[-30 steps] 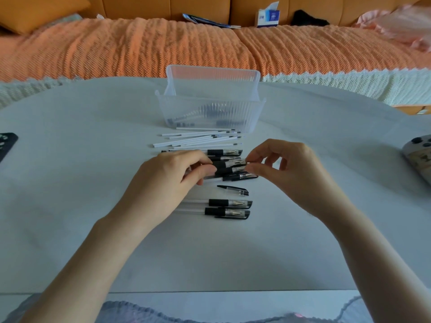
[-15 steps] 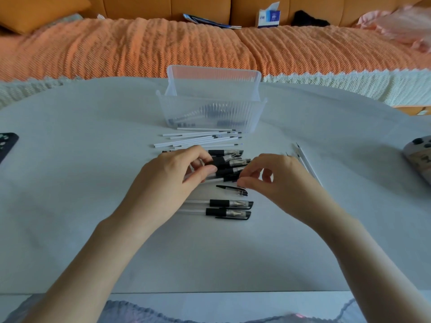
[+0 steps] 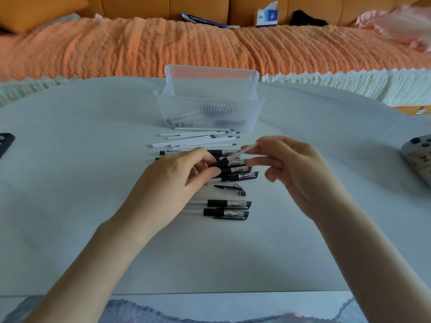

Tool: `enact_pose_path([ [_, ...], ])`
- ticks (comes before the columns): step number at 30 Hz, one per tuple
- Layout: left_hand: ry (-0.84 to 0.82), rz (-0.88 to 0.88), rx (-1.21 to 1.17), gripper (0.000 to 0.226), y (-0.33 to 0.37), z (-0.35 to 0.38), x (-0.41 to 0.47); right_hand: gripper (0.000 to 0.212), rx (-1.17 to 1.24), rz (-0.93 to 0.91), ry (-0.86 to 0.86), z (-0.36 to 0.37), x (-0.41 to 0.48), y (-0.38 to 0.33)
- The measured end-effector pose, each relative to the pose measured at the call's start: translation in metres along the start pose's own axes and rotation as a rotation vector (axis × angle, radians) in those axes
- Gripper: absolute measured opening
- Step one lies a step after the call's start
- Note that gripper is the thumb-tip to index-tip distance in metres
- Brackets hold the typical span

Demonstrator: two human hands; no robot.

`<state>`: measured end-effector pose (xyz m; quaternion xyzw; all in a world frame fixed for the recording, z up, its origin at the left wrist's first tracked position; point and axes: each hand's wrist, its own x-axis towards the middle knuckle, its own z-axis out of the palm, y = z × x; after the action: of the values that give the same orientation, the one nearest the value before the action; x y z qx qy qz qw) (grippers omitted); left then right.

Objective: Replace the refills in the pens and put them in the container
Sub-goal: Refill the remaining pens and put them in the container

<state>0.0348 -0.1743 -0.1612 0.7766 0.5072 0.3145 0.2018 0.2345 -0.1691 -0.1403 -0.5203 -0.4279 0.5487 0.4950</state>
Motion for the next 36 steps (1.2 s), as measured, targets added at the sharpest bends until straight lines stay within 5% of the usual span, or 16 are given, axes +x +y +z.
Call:
enact_pose_path([
  [6,-0.024,0.018,0.067,0.014,-0.002,-0.002,-0.002,0.015,0.134,-0.151,0.304,-0.026,0.01,-0.014],
  [11,-0.041,0.026,0.109,0.02,-0.004,-0.001,-0.002,0.01,-0.173,-0.277,0.433,-0.051,0.019,-0.013],
  [14,-0.037,0.019,0.109,0.024,-0.004,-0.002,-0.002,0.009,-0.627,-0.268,0.442,-0.056,0.023,-0.004],
  [17,-0.036,0.006,0.102,0.027,-0.004,-0.002,-0.001,0.009,-0.806,-0.215,0.42,-0.055,0.025,0.004],
  [36,-0.043,0.003,0.085,0.021,-0.006,-0.005,-0.001,0.009,-1.048,-0.204,0.448,-0.044,0.032,0.015],
])
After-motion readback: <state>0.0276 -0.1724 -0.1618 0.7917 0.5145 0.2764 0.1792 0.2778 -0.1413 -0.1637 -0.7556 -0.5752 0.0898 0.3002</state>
